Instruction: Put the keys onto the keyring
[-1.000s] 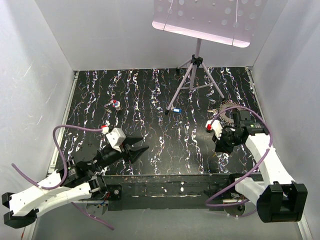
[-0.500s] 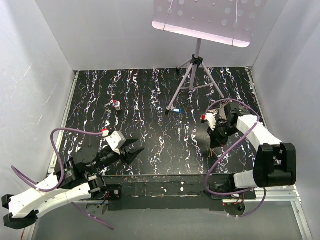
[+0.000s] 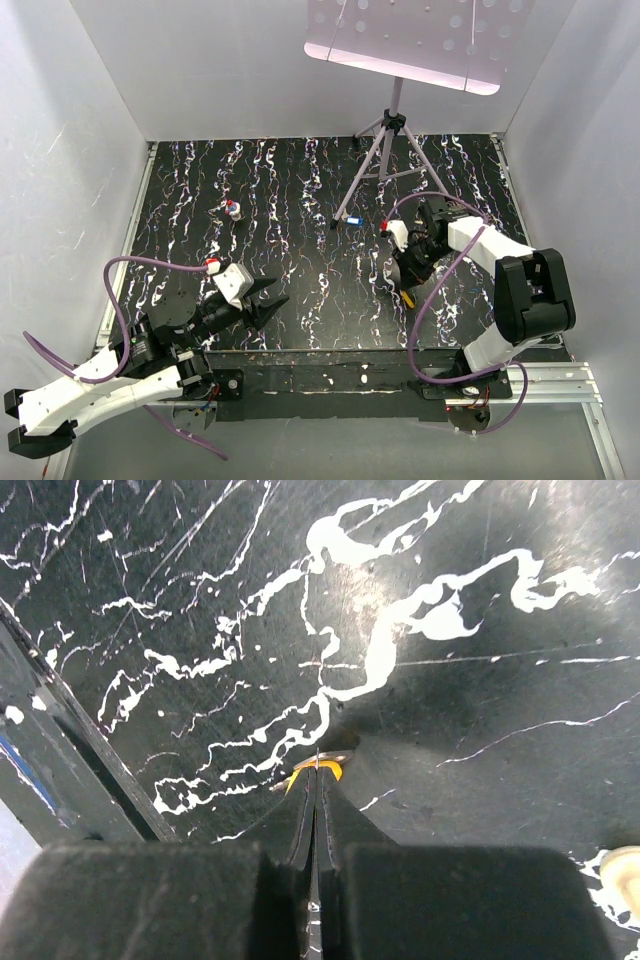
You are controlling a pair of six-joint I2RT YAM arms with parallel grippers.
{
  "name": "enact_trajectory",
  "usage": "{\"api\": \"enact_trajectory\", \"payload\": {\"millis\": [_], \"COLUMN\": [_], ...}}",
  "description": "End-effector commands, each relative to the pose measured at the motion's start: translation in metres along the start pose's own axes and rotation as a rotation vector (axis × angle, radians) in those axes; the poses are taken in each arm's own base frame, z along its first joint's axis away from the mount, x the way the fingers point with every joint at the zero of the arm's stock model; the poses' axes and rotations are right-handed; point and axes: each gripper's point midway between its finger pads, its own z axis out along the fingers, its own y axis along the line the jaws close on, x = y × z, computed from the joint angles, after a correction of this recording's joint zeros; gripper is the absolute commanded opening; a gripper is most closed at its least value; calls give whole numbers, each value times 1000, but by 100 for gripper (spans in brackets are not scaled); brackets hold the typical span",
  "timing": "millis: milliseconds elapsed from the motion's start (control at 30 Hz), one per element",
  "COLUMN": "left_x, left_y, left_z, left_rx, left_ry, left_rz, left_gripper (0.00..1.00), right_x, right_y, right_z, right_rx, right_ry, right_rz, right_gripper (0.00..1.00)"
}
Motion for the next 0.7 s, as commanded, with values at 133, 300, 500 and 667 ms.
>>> {"api": "enact_trajectory", "payload": {"millis": [133,300,500,667], "left_x": [3,3,4,2], "left_y": [1,1,1,1], "left_z": [1,2,1,1], "left_rx": [-2,-3,-3,-2], "left_ry": [2,2,4,-2], "left_rz": [14,12,14,12], "left_gripper": [46,47,46,47], "right_x": [-26,-28,-30,-29], "right_y": [-8,-7,-8,-9], "right_z": [5,13,19,24], "right_rx": [29,34,53,54], "right_ry": [-37,-24,-12,4], "right_rz": [49,63,77,103], "right_gripper": [1,1,1,1]}}
